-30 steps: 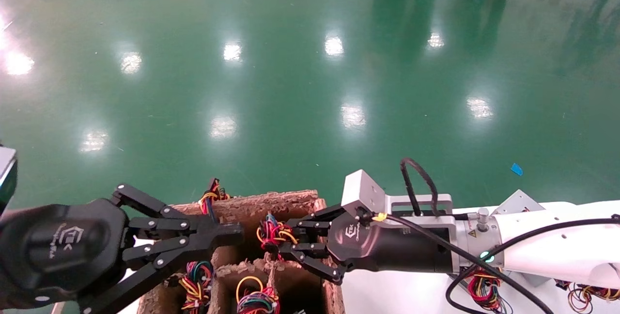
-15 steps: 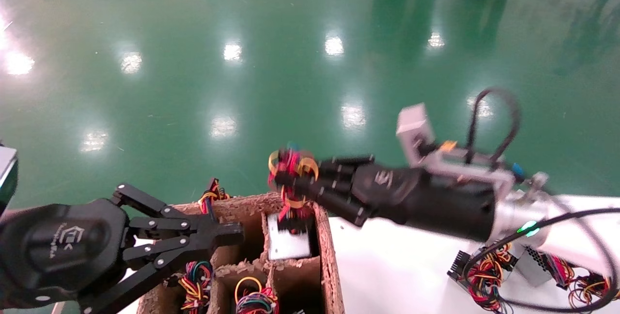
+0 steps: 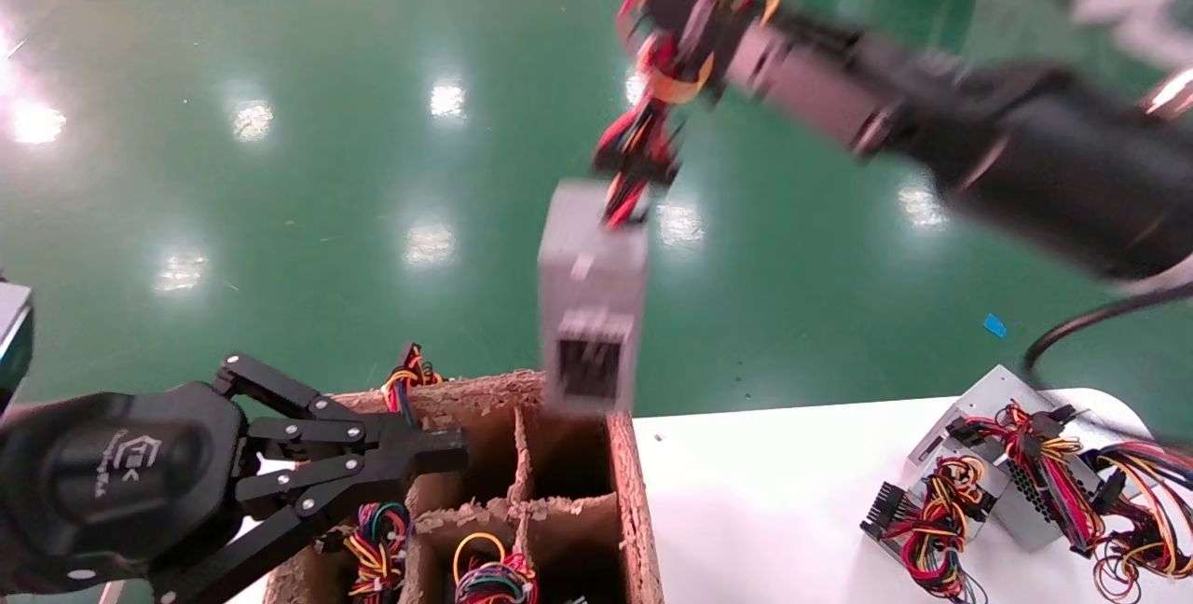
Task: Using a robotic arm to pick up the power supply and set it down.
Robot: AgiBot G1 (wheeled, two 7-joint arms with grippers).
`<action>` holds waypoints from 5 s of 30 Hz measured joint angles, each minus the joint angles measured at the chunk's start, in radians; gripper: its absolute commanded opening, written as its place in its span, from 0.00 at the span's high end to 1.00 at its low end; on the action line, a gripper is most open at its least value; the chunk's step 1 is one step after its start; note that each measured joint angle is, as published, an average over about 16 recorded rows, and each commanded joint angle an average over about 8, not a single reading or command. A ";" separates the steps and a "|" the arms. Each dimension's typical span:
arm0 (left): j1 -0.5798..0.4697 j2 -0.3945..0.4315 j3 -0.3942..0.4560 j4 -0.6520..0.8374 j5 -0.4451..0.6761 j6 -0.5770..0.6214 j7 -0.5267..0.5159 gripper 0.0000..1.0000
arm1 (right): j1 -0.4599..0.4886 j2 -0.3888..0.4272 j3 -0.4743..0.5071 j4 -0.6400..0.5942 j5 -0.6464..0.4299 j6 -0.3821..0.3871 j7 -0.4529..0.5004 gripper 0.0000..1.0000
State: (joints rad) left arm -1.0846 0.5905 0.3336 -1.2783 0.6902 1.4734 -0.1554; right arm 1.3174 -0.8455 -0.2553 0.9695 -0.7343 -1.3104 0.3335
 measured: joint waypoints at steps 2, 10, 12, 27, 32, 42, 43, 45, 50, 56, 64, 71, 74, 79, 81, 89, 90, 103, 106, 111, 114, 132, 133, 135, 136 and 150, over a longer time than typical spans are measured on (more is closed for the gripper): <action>0.000 0.000 0.000 0.000 0.000 0.000 0.000 1.00 | 0.008 0.032 0.020 0.014 0.005 0.023 0.005 1.00; 0.000 0.000 0.000 0.000 0.000 0.000 0.000 1.00 | -0.009 0.217 0.102 0.042 -0.005 0.114 0.015 1.00; 0.000 0.000 0.000 0.000 0.000 0.000 0.000 1.00 | -0.029 0.272 0.121 0.039 -0.012 0.132 0.015 1.00; 0.000 0.000 0.001 0.000 0.000 0.000 0.000 1.00 | -0.319 0.585 0.261 -0.156 -0.020 0.187 -0.095 1.00; 0.000 0.000 0.001 0.000 -0.001 0.000 0.000 1.00 | -0.414 0.624 0.305 -0.228 -0.012 0.209 -0.153 1.00; 0.000 0.000 0.001 0.000 -0.001 0.000 0.000 1.00 | -0.558 0.624 0.356 -0.306 -0.010 0.269 -0.223 1.00; 0.000 0.000 0.001 0.000 -0.001 0.000 0.001 1.00 | -0.569 0.620 0.359 -0.308 -0.011 0.275 -0.228 1.00; 0.000 0.000 0.001 0.000 -0.001 0.000 0.001 1.00 | -0.588 0.610 0.362 -0.311 -0.012 0.289 -0.237 1.00; 0.000 0.000 0.001 0.000 -0.001 0.000 0.001 1.00 | -0.625 0.578 0.364 -0.308 -0.019 0.324 -0.254 1.00; 0.000 -0.001 0.001 0.000 -0.001 -0.001 0.001 1.00 | -0.648 0.531 0.358 -0.293 -0.029 0.367 -0.269 1.00; 0.000 -0.001 0.002 0.000 -0.001 -0.001 0.001 1.00 | -0.653 0.464 0.341 -0.292 -0.043 0.409 -0.286 1.00; 0.000 -0.001 0.002 0.000 -0.001 -0.001 0.001 1.00 | -0.656 0.422 0.326 -0.321 -0.052 0.418 -0.295 1.00; 0.000 -0.001 0.002 0.000 -0.001 -0.001 0.001 1.00 | -0.660 0.415 0.322 -0.335 -0.053 0.413 -0.296 1.00; 0.000 -0.001 0.002 0.000 -0.001 -0.001 0.001 1.00 | -0.670 0.416 0.318 -0.352 -0.055 0.400 -0.291 1.00; 0.000 -0.001 0.002 0.000 -0.001 -0.001 0.001 1.00 | -0.674 0.422 0.316 -0.355 -0.056 0.396 -0.287 0.78; -0.001 -0.001 0.002 0.000 -0.001 -0.001 0.001 1.00 | -0.695 0.455 0.310 -0.354 -0.065 0.391 -0.254 0.00; -0.001 -0.001 0.002 0.000 -0.001 -0.001 0.001 1.00 | -0.699 0.460 0.310 -0.354 -0.064 0.391 -0.250 0.00; -0.001 -0.001 0.002 0.000 -0.002 -0.001 0.001 1.00 | -0.773 0.496 0.350 -0.336 -0.019 0.384 -0.203 0.00; -0.001 -0.001 0.002 0.000 -0.002 -0.001 0.001 1.00 | -0.796 0.502 0.364 -0.326 -0.004 0.384 -0.192 0.00; -0.001 -0.001 0.003 0.000 -0.002 -0.001 0.001 1.00 | -0.837 0.508 0.390 -0.306 0.024 0.387 -0.175 0.00; -0.001 -0.001 0.003 0.000 -0.002 -0.001 0.001 1.00 | -0.862 0.514 0.408 -0.291 0.038 0.391 -0.169 0.00; -0.001 -0.001 0.003 0.000 -0.002 -0.001 0.002 1.00 | -0.979 0.521 0.530 -0.112 0.084 0.478 -0.217 0.00; -0.001 -0.001 0.003 0.000 -0.002 -0.001 0.002 1.00 | -0.982 0.519 0.534 -0.101 0.085 0.483 -0.221 0.00; -0.001 -0.001 0.003 0.000 -0.002 -0.001 0.002 1.00 | -0.986 0.515 0.540 -0.080 0.084 0.489 -0.228 0.00; -0.001 -0.001 0.003 0.000 -0.002 -0.001 0.002 1.00 | -0.985 0.511 0.541 -0.070 0.084 0.490 -0.231 0.00; -0.001 -0.001 0.003 0.000 -0.002 -0.001 0.002 0.95 | -0.873 0.455 0.460 0.024 0.073 0.391 -0.231 0.00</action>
State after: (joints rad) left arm -1.0854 0.5892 0.3371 -1.2783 0.6878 1.4720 -0.1536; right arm 0.4446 -0.3905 0.2043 0.9939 -0.6618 -0.9196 0.1029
